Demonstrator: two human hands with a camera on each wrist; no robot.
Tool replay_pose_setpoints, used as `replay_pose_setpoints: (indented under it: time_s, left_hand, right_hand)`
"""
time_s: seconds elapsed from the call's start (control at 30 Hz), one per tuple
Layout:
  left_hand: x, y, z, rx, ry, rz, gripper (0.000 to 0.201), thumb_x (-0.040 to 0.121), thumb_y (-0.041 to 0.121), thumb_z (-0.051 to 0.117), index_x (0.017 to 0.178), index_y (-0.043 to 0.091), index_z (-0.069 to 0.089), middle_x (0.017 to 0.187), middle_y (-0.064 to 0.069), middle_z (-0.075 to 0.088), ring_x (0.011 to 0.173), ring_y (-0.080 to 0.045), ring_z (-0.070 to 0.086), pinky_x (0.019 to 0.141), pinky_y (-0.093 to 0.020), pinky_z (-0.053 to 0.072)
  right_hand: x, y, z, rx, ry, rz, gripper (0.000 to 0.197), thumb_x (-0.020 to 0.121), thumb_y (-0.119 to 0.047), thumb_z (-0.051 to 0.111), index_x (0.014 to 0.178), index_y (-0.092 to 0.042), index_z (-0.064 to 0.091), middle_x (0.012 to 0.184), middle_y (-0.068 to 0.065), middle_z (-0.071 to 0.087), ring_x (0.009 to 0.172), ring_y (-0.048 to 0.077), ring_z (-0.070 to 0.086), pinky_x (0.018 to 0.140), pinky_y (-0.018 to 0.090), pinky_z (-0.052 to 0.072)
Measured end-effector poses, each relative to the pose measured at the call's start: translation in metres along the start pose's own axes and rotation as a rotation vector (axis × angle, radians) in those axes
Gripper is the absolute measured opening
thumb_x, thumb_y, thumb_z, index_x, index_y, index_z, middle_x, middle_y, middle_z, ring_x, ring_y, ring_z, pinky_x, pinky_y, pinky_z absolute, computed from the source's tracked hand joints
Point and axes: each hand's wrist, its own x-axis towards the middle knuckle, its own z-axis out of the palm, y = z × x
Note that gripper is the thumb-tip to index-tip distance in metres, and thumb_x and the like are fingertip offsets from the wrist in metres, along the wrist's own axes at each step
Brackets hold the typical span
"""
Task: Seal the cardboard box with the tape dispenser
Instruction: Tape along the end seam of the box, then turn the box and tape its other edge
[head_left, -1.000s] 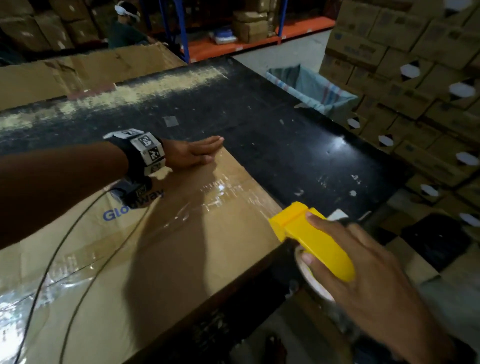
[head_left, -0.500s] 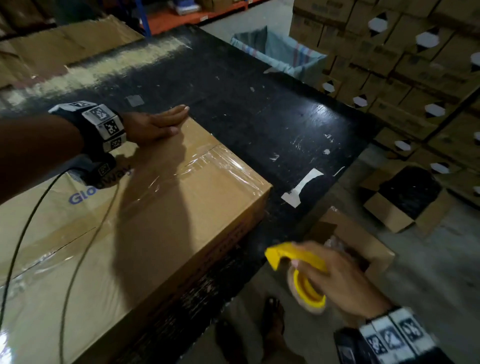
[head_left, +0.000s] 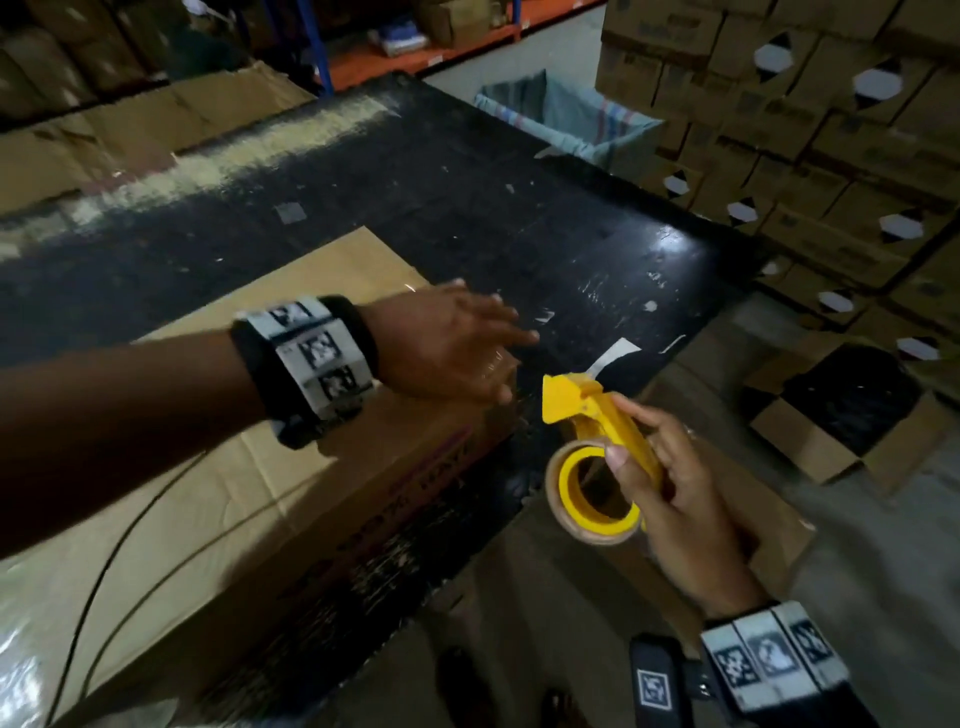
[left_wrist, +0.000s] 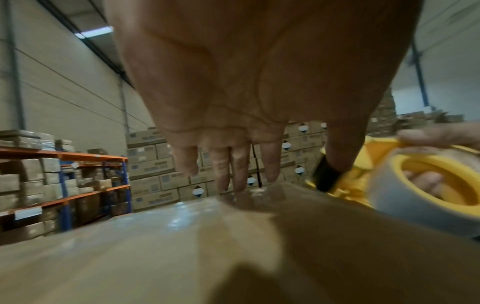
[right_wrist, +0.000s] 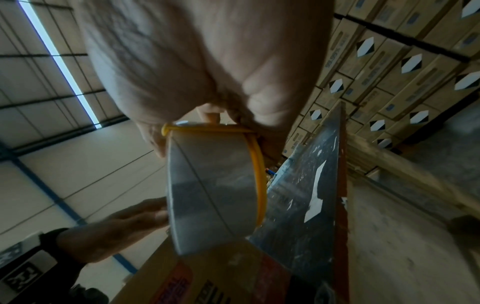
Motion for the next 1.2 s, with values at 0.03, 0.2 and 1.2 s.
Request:
replay_pose_setpoints:
  time_s: [0.03, 0.2, 1.2]
  left_hand:
    - [0.003, 0.012, 0.005, 0.07, -0.025, 0.002, 0.071, 0.094, 0.064, 0.041, 0.158, 0.04, 0.02, 0.168, 0.003, 0.024, 0.158, -0.016, 0.013, 0.128, -0.049, 0.006]
    - [-0.008, 0.039, -0.002, -0.195, 0.129, -0.036, 0.058, 0.099, 0.036, 0.052, 0.155, 0.034, 0.034, 0.159, 0.0, 0.042, 0.149, -0.018, 0.037, 0.122, -0.045, 0.03]
    - [-0.156, 0.141, 0.013, -1.278, 0.657, -0.477, 0.027, 0.096, 0.007, 0.062, 0.122, 0.009, 0.067, 0.076, -0.004, 0.077, 0.07, -0.013, 0.068, 0.074, -0.029, 0.055]
  right_hand:
    - [-0.001, 0.001, 0.001, 0.009, 0.017, -0.024, 0.044, 0.096, -0.029, 0.064, 0.139, -0.026, 0.055, 0.13, -0.002, 0.068, 0.12, 0.017, 0.065, 0.103, 0.046, 0.051]
    - [-0.012, -0.005, -0.007, 0.027, 0.056, -0.145, 0.056, 0.089, -0.037, 0.067, 0.141, -0.025, 0.053, 0.14, -0.003, 0.062, 0.129, 0.021, 0.059, 0.106, 0.051, 0.047]
    - [-0.069, -0.075, 0.006, -0.209, -0.19, -0.619, 0.067, 0.087, -0.048, 0.069, 0.146, -0.021, 0.05, 0.114, 0.002, 0.054, 0.093, 0.006, 0.054, 0.075, 0.007, 0.043]
